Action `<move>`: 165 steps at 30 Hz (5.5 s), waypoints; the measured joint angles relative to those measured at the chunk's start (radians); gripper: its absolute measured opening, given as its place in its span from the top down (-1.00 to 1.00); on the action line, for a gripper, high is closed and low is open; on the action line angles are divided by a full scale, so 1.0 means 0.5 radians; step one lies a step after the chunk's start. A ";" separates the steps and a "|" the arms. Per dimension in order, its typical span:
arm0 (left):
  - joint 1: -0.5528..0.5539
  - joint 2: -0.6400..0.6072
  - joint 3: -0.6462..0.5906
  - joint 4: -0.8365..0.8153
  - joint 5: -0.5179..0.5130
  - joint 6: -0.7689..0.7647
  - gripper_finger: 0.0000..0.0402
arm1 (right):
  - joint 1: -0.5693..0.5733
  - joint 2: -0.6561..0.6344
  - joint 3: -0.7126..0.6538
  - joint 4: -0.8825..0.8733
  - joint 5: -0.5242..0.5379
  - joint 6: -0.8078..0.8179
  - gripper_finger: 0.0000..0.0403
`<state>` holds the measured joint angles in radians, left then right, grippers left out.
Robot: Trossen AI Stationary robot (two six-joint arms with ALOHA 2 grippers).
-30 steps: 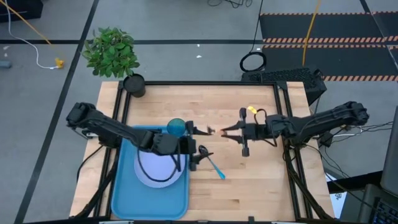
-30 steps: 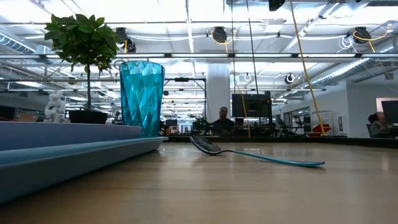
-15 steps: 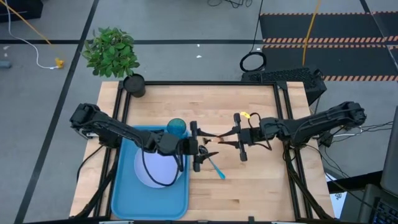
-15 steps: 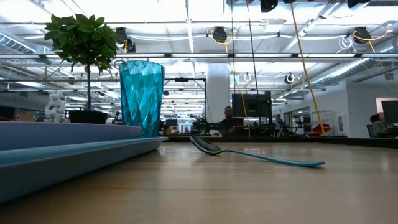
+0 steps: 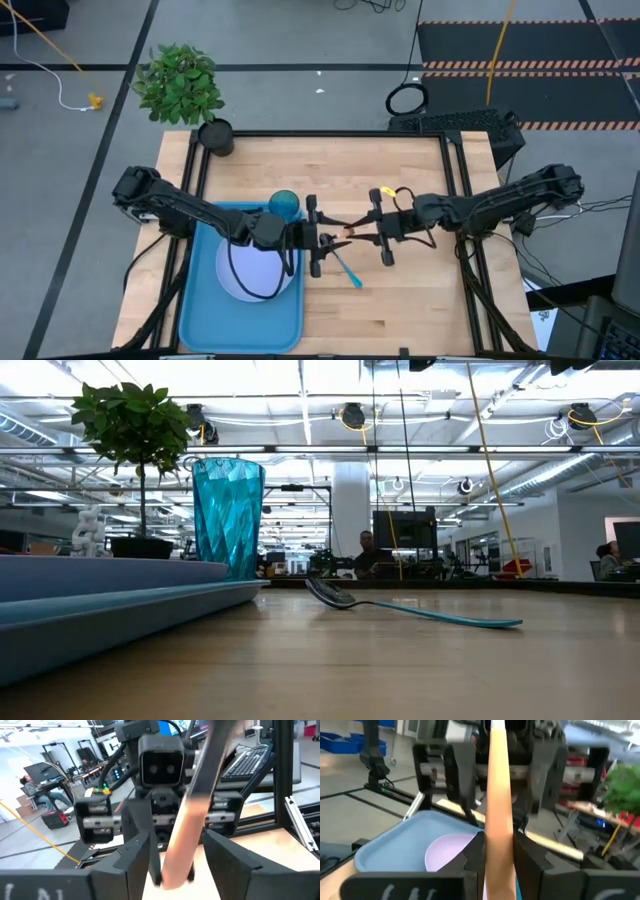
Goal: Pick and place plate/cup/fork/spoon on tray
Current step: Put the yellow fork to the right of the purple plate on the blue tray
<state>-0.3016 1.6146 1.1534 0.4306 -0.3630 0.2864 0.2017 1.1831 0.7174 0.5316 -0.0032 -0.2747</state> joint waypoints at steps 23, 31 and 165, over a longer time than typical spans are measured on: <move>-0.001 -0.002 0.000 0.042 0.089 0.067 0.64 | 0.037 -0.004 0.001 0.098 0.056 -0.060 0.69; -0.002 -0.002 0.000 0.027 0.108 0.036 0.64 | 0.072 -0.002 0.001 0.091 0.125 -0.053 0.49; 0.058 0.391 0.000 0.524 -0.234 0.103 -0.04 | 0.459 -0.058 0.311 -0.281 1.112 0.002 1.00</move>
<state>-0.2724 1.8099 1.1534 0.6928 -0.4798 0.3379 0.4313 1.1539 0.8726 0.3912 0.5529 -0.2737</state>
